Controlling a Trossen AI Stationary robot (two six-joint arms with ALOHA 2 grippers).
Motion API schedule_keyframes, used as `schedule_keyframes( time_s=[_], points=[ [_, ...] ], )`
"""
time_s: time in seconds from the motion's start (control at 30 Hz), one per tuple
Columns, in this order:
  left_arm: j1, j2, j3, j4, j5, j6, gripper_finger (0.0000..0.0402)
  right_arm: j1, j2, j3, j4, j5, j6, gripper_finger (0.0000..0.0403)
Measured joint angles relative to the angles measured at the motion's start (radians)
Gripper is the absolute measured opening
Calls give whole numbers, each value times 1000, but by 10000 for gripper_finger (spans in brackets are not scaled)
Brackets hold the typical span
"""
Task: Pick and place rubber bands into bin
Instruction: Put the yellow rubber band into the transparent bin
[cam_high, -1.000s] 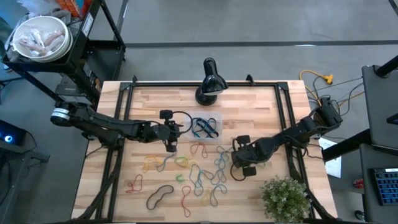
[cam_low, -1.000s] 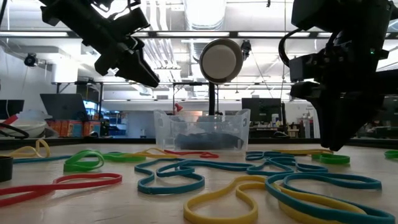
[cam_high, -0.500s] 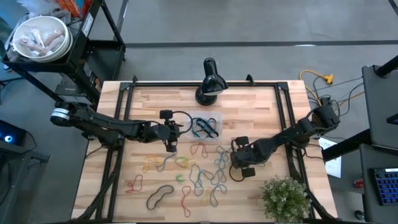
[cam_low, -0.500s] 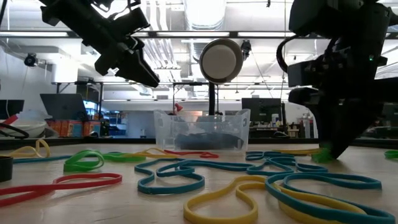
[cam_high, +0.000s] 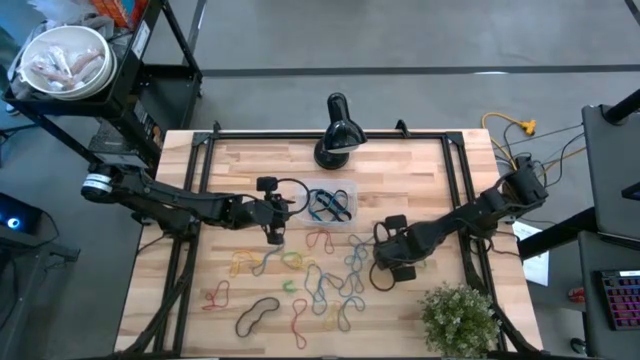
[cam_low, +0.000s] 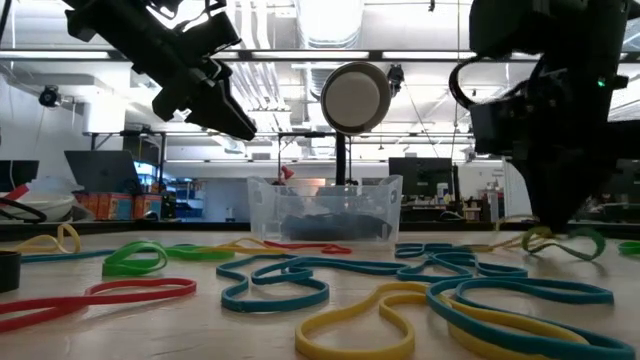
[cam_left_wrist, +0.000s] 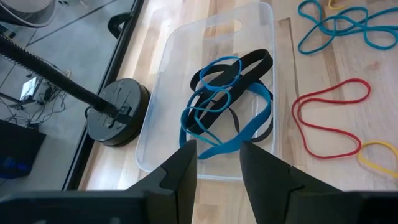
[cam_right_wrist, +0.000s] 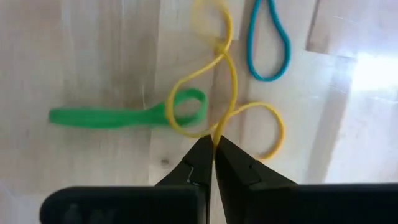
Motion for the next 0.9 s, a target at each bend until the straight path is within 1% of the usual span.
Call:
schedule_keyframes(
  time_s=[0.1, 0.33, 0.47, 0.6, 0.9],
  points=[
    [0, 0, 0, 0, 0, 0, 107, 1, -25, 17, -14, 16, 2, 9],
    [0, 0, 0, 0, 0, -1, 107, 2, -98, 73, -15, 117, -13, 9],
    [0, 0, -2, -1, 0, -1, 107, 13, -126, 130, -14, 240, -71, 9],
    [0, 0, -2, 0, 0, -1, 107, 20, -130, 205, -12, 372, -164, 9],
    [0, 0, -2, 0, 0, -1, 107, 4, -127, 357, 16, 569, -387, 9]
  ],
)
